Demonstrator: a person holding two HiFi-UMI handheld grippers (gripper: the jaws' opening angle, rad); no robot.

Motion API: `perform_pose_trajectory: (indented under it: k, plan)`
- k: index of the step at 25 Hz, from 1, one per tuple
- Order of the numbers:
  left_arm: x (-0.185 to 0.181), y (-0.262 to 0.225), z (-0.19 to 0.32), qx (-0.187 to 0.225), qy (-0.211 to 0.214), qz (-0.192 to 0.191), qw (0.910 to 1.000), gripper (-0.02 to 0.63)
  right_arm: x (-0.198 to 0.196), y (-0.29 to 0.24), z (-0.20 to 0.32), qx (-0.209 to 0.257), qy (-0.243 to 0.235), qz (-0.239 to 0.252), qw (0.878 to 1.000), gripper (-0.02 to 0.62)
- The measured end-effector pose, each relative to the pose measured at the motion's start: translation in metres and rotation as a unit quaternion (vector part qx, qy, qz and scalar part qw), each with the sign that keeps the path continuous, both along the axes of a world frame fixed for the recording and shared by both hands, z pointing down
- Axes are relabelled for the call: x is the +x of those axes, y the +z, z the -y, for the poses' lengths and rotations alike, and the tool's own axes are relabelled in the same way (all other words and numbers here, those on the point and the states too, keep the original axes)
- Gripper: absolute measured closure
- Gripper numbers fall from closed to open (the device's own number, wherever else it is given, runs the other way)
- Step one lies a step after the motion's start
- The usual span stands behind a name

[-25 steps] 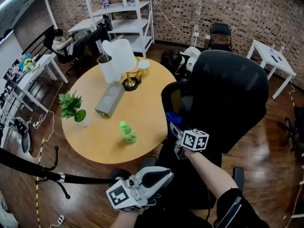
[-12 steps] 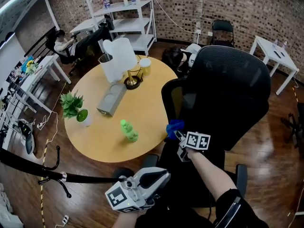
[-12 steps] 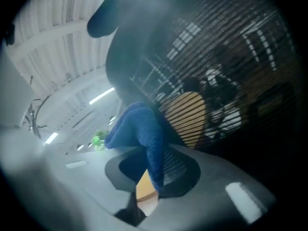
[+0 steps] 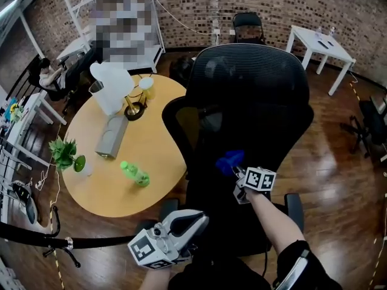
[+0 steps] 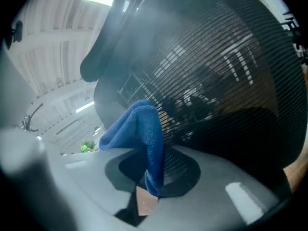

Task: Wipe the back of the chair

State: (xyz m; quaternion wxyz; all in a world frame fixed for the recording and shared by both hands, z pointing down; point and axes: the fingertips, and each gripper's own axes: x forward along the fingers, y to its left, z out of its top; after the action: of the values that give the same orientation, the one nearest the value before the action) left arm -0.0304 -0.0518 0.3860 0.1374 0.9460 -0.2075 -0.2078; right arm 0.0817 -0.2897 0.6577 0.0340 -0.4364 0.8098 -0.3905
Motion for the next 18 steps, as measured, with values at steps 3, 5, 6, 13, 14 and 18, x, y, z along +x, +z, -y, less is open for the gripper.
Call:
perform_pose_trajectory:
  k: [3, 5, 6, 13, 14, 18]
  plan:
    - [0.016, 0.002, 0.002, -0.001, 0.022, 0.001, 0.9998, 0.614, 0.046, 0.001, -0.004, 0.0, 0.041, -0.007, 0.999, 0.541]
    - [0.027, 0.003, 0.004, -0.003, 0.034, 0.0, 0.9994, 0.614, 0.077, 0.002, -0.007, -0.002, 0.065, -0.015, 0.998, 0.541]
    - [0.031, 0.004, 0.005, -0.004, 0.039, -0.001, 0.9992, 0.614, 0.093, 0.003, -0.008, -0.004, 0.077, -0.02, 0.997, 0.541]
    - [0.051, 0.009, 0.015, -0.007, 0.068, 0.0, 0.9976, 0.614, 0.218, 0.011, -0.022, -0.034, 0.205, -0.049, 0.977, 0.541]
    - [0.053, 0.009, 0.017, -0.007, 0.073, 0.0, 0.9973, 0.614, 0.236, 0.011, -0.027, -0.039, 0.23, -0.046, 0.971, 0.541]
    - [0.065, 0.01, 0.023, -0.009, 0.091, -0.005, 0.9958, 0.614, 0.299, 0.006, -0.054, -0.053, 0.31, -0.063, 0.947, 0.541]
